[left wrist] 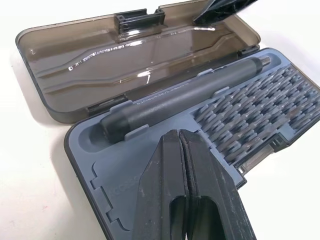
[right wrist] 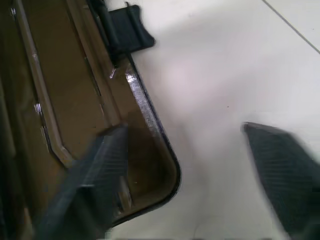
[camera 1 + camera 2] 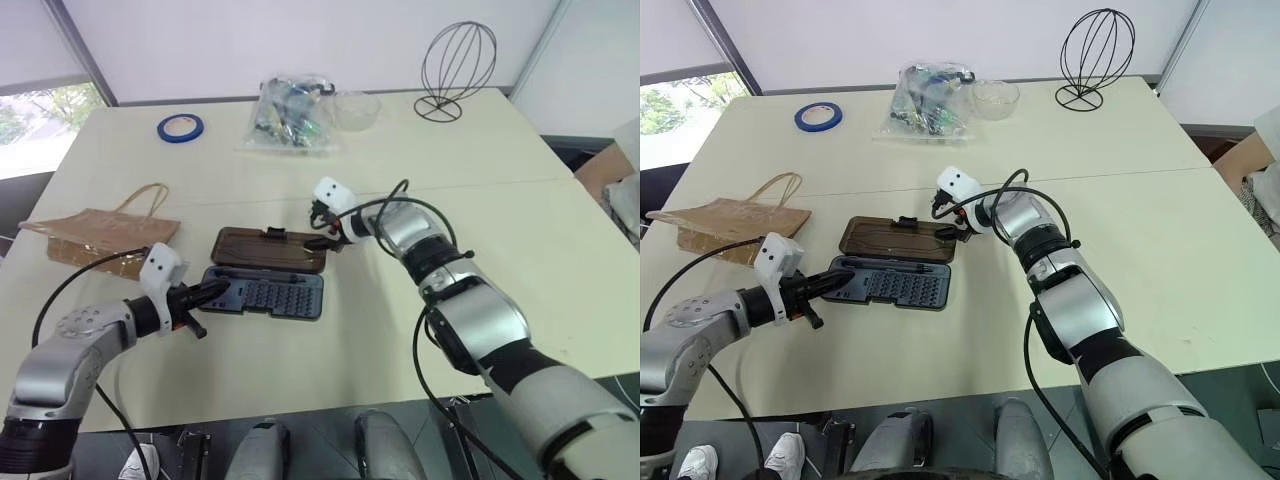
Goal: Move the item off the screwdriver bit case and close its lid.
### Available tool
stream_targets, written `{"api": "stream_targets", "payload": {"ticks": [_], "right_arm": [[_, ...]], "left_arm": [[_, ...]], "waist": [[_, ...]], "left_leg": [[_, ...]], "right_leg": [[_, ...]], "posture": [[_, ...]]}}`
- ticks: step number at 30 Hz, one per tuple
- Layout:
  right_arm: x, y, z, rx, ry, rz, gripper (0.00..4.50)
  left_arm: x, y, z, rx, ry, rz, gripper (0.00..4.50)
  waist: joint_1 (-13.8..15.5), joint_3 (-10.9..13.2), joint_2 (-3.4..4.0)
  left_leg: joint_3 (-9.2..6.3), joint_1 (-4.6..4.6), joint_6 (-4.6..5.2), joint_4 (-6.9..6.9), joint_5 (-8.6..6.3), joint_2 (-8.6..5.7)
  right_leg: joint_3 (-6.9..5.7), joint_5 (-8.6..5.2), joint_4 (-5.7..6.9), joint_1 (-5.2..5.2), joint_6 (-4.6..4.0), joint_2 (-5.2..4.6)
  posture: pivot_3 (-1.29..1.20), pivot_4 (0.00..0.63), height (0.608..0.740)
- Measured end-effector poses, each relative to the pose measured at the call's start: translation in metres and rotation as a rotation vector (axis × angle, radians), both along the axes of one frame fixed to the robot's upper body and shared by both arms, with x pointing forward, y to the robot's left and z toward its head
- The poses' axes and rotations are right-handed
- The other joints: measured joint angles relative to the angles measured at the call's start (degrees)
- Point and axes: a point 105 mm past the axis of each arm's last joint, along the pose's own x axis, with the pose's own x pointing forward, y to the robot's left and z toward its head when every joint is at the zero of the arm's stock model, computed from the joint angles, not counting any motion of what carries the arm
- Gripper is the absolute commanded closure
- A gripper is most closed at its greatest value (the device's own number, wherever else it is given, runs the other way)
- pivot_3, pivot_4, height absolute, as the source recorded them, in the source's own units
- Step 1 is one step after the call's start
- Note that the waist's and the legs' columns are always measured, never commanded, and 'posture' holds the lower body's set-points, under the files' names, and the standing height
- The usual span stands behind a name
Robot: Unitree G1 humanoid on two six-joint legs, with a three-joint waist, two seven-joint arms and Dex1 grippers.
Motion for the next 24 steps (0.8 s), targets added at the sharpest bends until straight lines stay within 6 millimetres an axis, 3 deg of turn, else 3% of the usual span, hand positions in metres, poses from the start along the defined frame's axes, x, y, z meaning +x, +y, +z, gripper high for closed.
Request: {"api": "stream_targets", "payload": {"ticks": [4, 15, 21, 24], "right_arm": [[-0.003, 0.003, -0.001, -0.003, 0.009, 0.032, 4.46], [-0.004, 0.0, -0.001, -0.031, -0.009, 0.047, 4.46], [-0.01, 0.0, 0.003, -0.122, -0.128, 0.175, 4.46], [-0.015, 0.002, 0.015, -0.128, -0.206, 0.248, 4.46]], "left_arm": [[0.0, 0.0, 0.0, 0.004, -0.001, 0.001, 4.5], [0.004, 0.0, 0.005, 0.012, -0.03, 0.0, 4.5], [0.006, 0.001, 0.006, 0.019, -0.036, 0.007, 4.5], [0.007, 0.002, 0.006, 0.017, -0.037, 0.009, 4.5]], "waist": [[0.0, 0.0, 0.0], [-0.1, 0.0, 0.02], [0.0, 0.0, 0.03], [0.1, 0.0, 0.03]], "left_leg": [[0.0, 0.02, 0.0, 0.02, 0.0, 0.0], [-0.02, 0.09, -0.01, 0.01, 0.0, 0.0], [-0.01, -0.02, 0.0, 0.0, -0.01, -0.01], [-0.01, -0.27, -0.02, 0.04, 0.01, -0.01]], "right_leg": [[0.0, 0.0, 0.0, 0.03, 0.0, 0.0], [0.0, 0.0, 0.0, 0.11, 0.0, 0.01], [0.0, 0.0, -0.01, -0.01, 0.0, 0.0], [0.0, 0.0, 0.01, -0.25, 0.0, 0.0]], "posture": [[0.0, 0.15, 0.74], [0.0, 0.15, 0.74], [0.0, 0.15, 0.74], [0.0, 0.15, 0.74]]}}
